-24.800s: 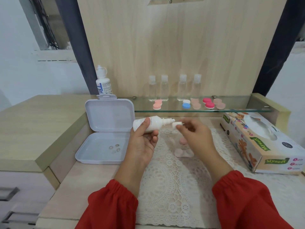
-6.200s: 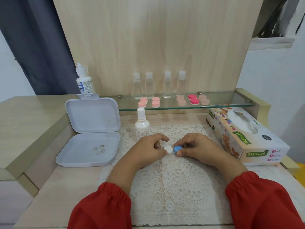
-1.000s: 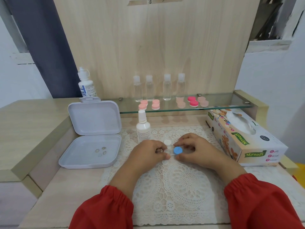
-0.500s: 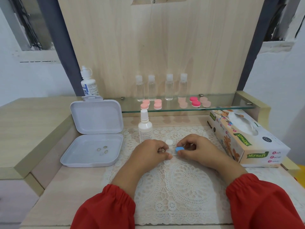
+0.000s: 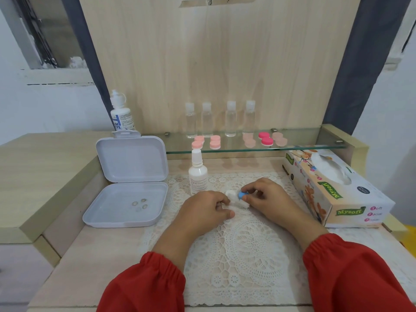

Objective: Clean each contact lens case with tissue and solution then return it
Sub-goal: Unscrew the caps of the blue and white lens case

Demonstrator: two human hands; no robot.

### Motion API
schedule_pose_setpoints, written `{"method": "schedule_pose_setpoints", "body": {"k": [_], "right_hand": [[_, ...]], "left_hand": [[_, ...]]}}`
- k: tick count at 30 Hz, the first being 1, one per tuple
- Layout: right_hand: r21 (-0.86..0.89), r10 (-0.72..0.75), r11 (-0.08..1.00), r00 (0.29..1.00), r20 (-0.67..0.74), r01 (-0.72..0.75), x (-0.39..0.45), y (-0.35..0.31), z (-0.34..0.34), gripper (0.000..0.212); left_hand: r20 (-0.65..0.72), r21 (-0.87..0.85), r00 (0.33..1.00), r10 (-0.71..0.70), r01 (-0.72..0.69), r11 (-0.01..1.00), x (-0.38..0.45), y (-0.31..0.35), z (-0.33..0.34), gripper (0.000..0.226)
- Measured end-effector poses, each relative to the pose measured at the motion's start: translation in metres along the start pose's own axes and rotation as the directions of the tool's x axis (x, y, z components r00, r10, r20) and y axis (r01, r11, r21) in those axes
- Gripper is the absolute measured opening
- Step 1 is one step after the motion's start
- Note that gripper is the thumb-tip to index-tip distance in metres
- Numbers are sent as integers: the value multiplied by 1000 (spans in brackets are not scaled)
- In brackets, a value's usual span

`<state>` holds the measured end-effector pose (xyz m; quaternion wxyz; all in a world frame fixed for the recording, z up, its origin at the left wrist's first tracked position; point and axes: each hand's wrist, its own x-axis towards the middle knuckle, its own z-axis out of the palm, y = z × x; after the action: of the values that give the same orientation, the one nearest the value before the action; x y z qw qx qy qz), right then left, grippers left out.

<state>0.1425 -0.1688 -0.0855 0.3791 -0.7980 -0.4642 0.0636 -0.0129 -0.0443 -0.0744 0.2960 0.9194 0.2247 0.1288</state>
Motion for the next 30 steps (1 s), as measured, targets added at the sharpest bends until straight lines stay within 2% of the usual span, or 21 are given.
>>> {"method": "schedule_pose_setpoints", "body": {"k": [8,19,24,30], "right_hand": [[-26,-29,999,1000,1,29,-1,0,-1,14],[-6,-30,1000,1000,-2,30,-2,0,-1,16],[24,-22,999,1000,-10,22,-2,0,0,15],[84,10,996,998,-55,-5,-3,-1,0,15]], "left_hand": [[-17,-137,999,-36,34,990,2,-1,0,28],[-42,-193,996,-79,69,979,4,-5,-2,41],[-50,-172,996,-70,61,983,4,-5,-4,38],[-10,-126,1000,-16,15,992,4,-6,-2,47]]}}
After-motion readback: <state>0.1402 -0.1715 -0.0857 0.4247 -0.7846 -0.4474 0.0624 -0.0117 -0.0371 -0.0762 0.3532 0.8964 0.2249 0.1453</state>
